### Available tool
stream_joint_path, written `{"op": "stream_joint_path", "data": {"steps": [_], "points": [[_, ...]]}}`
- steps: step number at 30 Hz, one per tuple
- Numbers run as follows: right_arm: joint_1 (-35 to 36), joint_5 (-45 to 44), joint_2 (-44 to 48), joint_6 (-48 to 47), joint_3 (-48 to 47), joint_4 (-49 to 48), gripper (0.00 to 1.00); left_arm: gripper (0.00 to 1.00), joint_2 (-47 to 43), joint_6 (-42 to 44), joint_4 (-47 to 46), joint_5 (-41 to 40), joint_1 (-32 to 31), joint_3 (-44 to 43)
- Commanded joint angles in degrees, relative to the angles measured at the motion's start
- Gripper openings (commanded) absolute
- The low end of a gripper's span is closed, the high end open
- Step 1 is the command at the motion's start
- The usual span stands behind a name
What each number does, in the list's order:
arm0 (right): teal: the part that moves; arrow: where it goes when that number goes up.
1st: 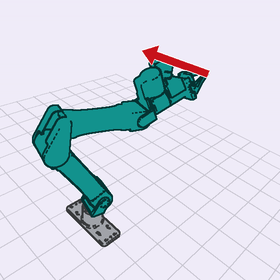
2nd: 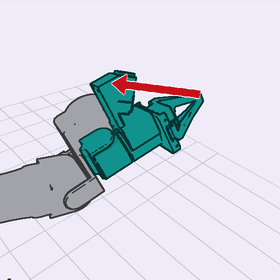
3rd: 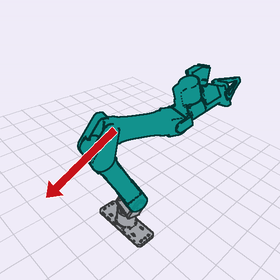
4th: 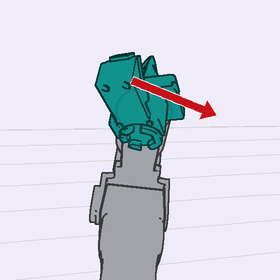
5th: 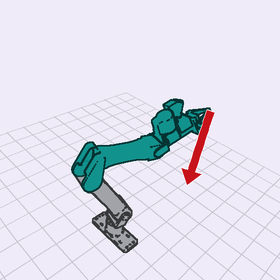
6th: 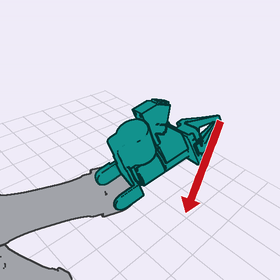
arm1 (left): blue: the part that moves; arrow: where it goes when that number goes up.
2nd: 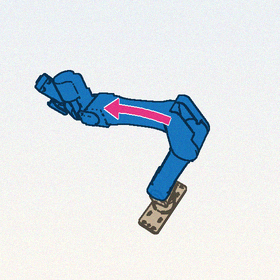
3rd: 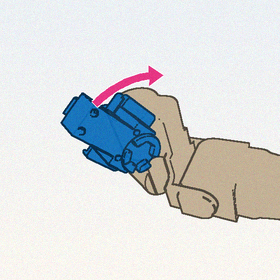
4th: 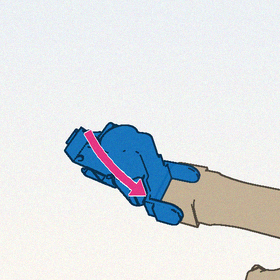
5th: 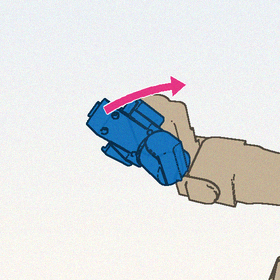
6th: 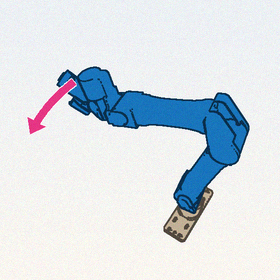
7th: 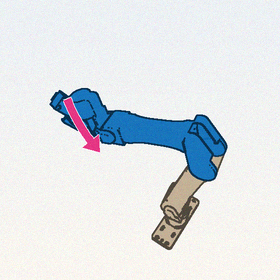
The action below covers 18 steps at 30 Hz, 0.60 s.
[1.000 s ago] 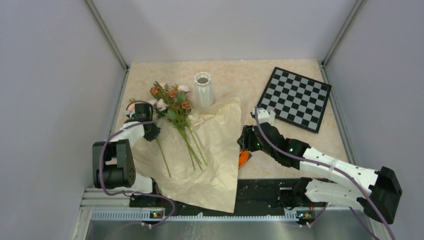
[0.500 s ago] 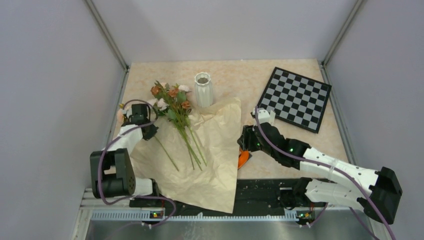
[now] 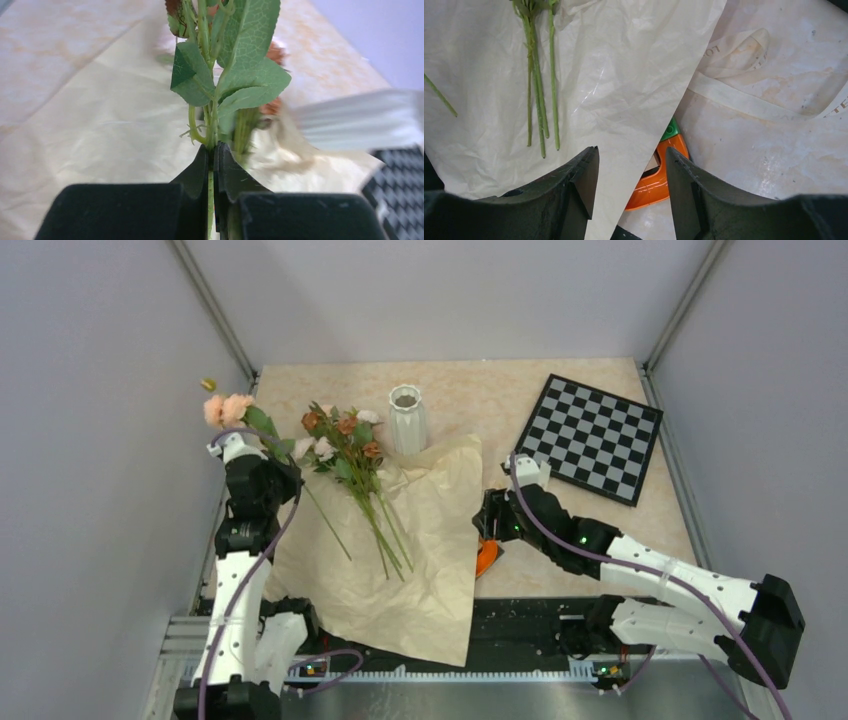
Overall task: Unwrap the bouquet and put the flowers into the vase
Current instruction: Pick up the fake flower from the wrapping paper.
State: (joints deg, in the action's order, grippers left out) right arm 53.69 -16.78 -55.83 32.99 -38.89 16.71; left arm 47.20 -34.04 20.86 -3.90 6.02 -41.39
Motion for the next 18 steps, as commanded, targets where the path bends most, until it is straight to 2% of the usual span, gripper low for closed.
{"op": "stream_joint_path", "data": {"steps": [1, 5, 10, 14, 18], "points": [[-0.8, 1.5, 0.6, -3.6, -3.3, -6.2, 0.55, 0.0, -3.5, -0.5, -4.1, 16.2, -1.7, -2.1], [-1.1, 6.1, -2.7, -6.0, -6.6, -10.1, 0.61, 0.0, -6.2, -1.3, -4.6, 22.7, -7.4, -3.0], [-3.4, 21.2, -6.2, -7.6, -11.7, -18.9, 0.68, 0.0, -8.5, -2.2, -13.5, 32.4, -17.6, -3.0], [-5.0, 28.8, -9.4, -5.7, -16.9, -24.1, 0.71, 0.0, -8.4, -5.1, -21.8, 33.5, -26.3, -2.6], [-8.2, 36.9, -10.3, 0.6, -18.6, -31.7, 0.72, 0.0, -6.6, -7.0, -27.7, 35.2, -31.9, -3.2]]}}
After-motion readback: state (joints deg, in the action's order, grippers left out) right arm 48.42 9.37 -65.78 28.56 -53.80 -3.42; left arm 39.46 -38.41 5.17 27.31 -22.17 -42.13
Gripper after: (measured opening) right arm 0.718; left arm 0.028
